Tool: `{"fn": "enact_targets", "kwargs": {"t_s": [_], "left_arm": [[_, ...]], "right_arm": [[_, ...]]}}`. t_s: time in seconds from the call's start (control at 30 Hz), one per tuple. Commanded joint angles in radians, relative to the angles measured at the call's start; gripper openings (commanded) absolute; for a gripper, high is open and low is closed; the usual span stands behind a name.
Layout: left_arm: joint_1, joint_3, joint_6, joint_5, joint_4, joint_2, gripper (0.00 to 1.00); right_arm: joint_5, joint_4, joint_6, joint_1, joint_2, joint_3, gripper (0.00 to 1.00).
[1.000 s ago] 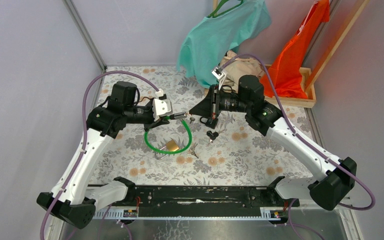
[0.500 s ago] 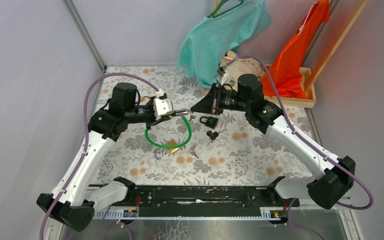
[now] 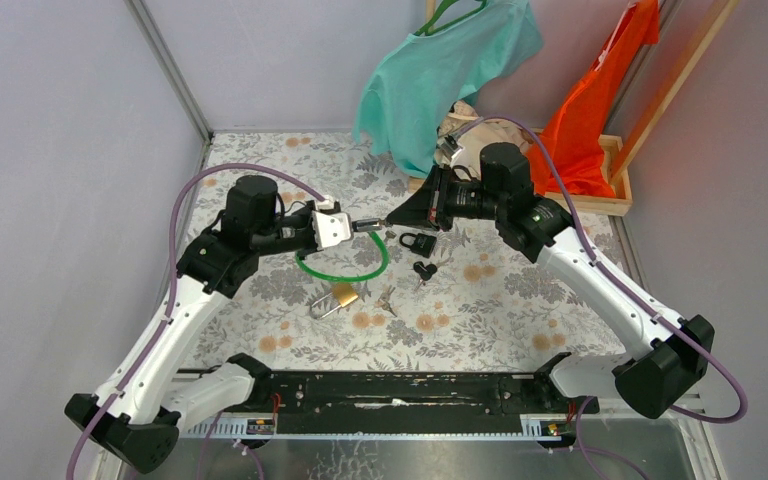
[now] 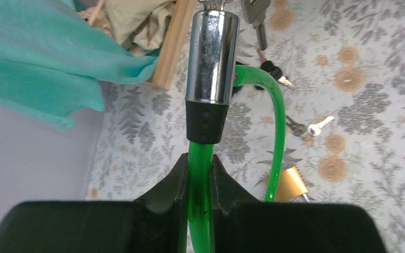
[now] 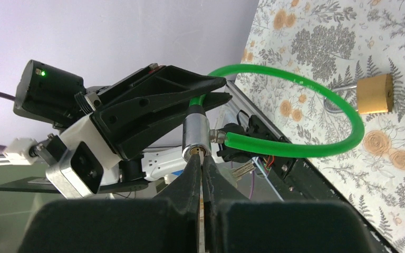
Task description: Unlock with the key
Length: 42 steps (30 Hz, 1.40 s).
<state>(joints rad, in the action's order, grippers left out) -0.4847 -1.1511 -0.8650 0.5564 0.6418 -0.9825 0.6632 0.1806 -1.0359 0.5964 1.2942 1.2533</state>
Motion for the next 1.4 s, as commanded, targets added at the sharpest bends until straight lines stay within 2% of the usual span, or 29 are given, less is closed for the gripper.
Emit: {"fn": "enact_targets", "kwargs": {"t_s": [0.0,0.23,0.47,0.77,0.8,0.87,0.97,1.03,1.2,1.37], "left_arm": [[-0.048,-0.001,-0.128,-0.006,-0.245,0.057,0.00],[-0.094,0.106,-0.225,-0.086,-0.426,0.137,0.00],[-0.117,0.219,-0.338,-0.136,-0.634,0.208,0.00],[-0.117,0.239,-0.373,-0.125,-0.687,0.238,0.00],[-0.117,0.227,-0.357,-0.117,-0.675,0.235,0.00],[-0.117,0.182,-0.299,-0.114,-0.635,0.211,0.00],[-0.117,0.084,-0.180,-0.099,-0.521,0.170,0.00],[-0.117,0.039,-0.095,-0.078,-0.464,0.154,0.00],[-0.117,-0.013,0.066,-0.032,-0.425,0.135,0.00],[-0.117,-0.135,0.214,0.001,-0.288,0.054,0.00]], "right_arm": [[0.014,0.018,-0.052,-0.001,0.017,0.002,0.00],[0.012,0.026,-0.072,-0.001,0.005,0.023,0.00],[0.054,-0.060,-0.134,-0.001,-0.002,-0.007,0.00],[0.057,-0.205,-0.269,-0.012,-0.042,-0.091,0.01],[0.047,-0.217,-0.269,-0.012,-0.046,-0.092,0.05],[0.035,-0.247,-0.236,-0.012,-0.055,-0.090,0.22],[-0.025,-0.235,-0.059,-0.012,-0.102,-0.067,0.43],[-0.075,-0.230,0.066,-0.013,-0.148,-0.069,0.53],[-0.200,-0.299,0.301,-0.012,-0.284,-0.140,0.62],[-0.110,-0.442,0.407,-0.012,-0.351,-0.235,0.71]]}}
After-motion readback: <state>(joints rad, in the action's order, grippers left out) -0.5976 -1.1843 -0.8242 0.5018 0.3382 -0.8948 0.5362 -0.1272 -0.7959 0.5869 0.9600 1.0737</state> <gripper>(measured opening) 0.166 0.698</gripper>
